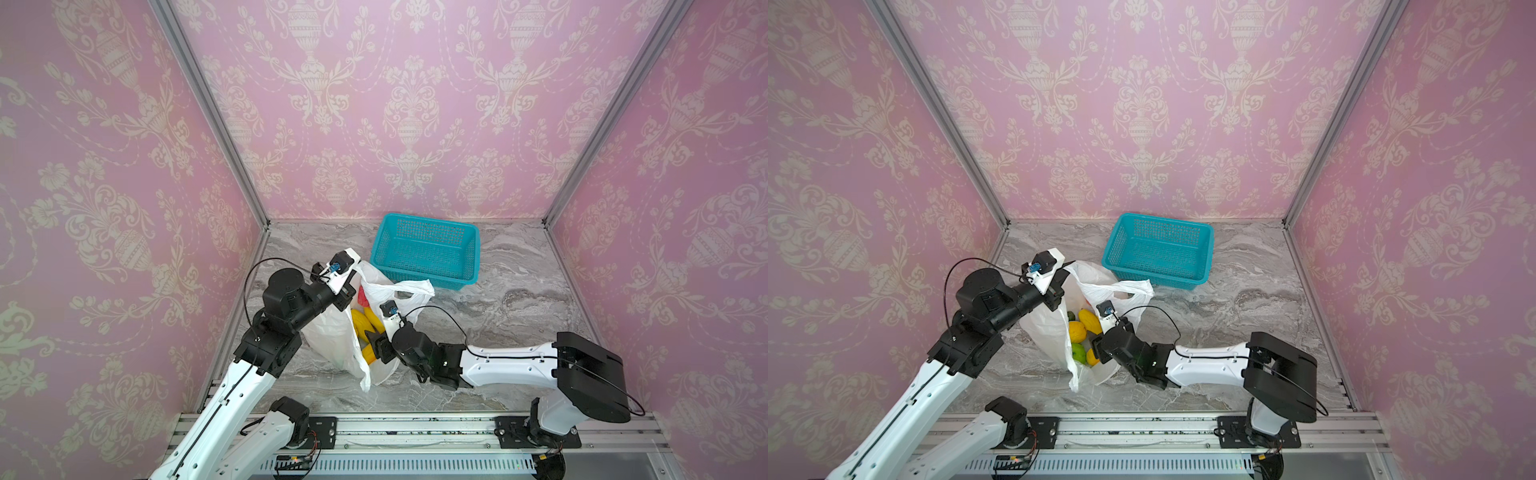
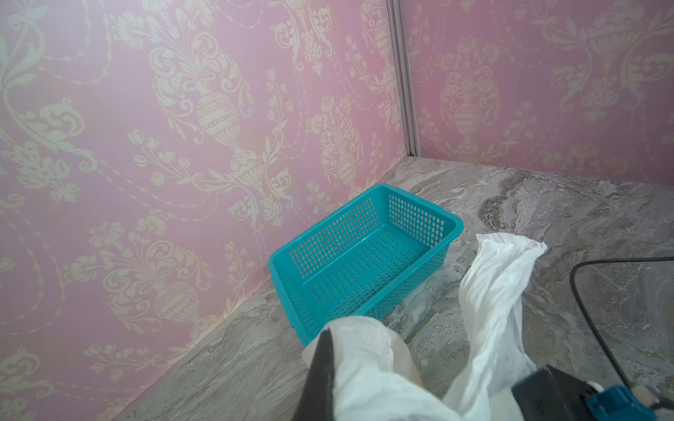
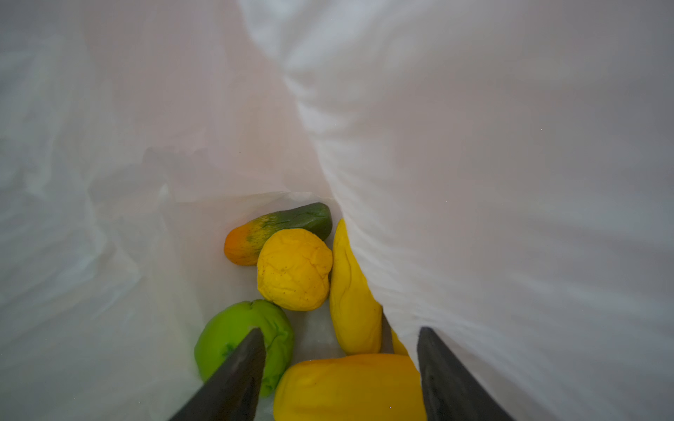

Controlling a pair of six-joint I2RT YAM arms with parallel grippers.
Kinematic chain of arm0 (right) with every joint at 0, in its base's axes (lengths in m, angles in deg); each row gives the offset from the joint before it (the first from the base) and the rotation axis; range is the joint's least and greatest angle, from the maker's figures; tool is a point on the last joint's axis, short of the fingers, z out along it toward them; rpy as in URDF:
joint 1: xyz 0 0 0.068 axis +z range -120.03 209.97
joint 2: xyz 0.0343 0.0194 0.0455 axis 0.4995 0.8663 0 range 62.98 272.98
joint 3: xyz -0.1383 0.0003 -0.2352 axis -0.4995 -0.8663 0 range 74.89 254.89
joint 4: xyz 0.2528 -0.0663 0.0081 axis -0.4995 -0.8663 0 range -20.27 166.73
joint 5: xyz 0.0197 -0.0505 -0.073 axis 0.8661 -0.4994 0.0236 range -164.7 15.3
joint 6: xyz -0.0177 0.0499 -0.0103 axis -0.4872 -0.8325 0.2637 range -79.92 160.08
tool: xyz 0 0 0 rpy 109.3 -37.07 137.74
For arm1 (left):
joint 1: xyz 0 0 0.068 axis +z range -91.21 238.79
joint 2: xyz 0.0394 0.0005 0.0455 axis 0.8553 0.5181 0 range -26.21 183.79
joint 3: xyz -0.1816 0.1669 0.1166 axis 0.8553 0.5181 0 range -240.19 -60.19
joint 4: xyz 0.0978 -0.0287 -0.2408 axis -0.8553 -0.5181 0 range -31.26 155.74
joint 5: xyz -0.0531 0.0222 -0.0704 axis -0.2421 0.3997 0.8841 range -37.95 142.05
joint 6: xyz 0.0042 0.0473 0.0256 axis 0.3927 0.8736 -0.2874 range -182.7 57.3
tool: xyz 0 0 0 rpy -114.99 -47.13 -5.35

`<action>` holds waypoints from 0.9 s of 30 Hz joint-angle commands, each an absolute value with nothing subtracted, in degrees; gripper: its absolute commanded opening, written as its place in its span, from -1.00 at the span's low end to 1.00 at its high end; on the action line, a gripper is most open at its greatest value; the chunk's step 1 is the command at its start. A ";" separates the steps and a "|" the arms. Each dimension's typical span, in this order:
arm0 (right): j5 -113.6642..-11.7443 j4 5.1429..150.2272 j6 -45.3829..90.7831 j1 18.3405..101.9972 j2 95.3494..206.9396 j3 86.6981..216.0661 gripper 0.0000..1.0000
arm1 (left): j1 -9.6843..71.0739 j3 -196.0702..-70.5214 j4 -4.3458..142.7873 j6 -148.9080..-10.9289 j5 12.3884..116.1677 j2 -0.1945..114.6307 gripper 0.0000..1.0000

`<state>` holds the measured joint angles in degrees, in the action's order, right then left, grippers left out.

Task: Untie the knot of the plastic bag and take out the fruit
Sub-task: Pick up the fruit from the plastic bag.

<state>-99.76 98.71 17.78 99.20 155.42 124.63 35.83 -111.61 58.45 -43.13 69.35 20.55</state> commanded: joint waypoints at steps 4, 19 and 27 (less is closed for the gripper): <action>-97.96 94.82 15.06 101.65 159.26 127.38 0.36 | 35.45 -111.34 59.49 -43.01 67.00 21.03 -1.00; -93.44 94.59 16.17 103.79 169.20 133.87 0.45 | 35.42 -111.08 60.11 -43.10 67.31 20.28 -1.00; -89.78 94.93 12.51 98.45 169.89 131.86 0.77 | 35.42 -111.08 60.08 -43.08 67.34 20.15 -1.00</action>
